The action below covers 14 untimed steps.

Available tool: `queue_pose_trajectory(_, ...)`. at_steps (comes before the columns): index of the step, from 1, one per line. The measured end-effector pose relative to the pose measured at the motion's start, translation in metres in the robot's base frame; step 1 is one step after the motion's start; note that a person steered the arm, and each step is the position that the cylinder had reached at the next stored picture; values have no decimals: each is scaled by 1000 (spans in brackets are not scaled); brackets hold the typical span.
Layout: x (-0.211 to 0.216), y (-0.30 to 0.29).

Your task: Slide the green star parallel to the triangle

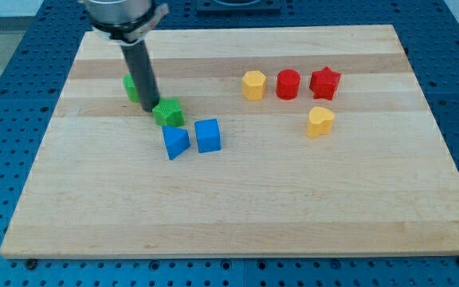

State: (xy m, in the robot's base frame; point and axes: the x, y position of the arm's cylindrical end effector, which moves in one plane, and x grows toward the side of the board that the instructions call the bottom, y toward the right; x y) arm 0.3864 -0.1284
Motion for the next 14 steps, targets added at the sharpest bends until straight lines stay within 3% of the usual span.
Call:
queue_pose_trajectory(3,-4,169)
queue_pose_trajectory(4,-4,187)
queue_pose_trajectory(7,20,126)
queue_pose_trajectory(10,36,26)
queue_pose_trajectory(14,39,2)
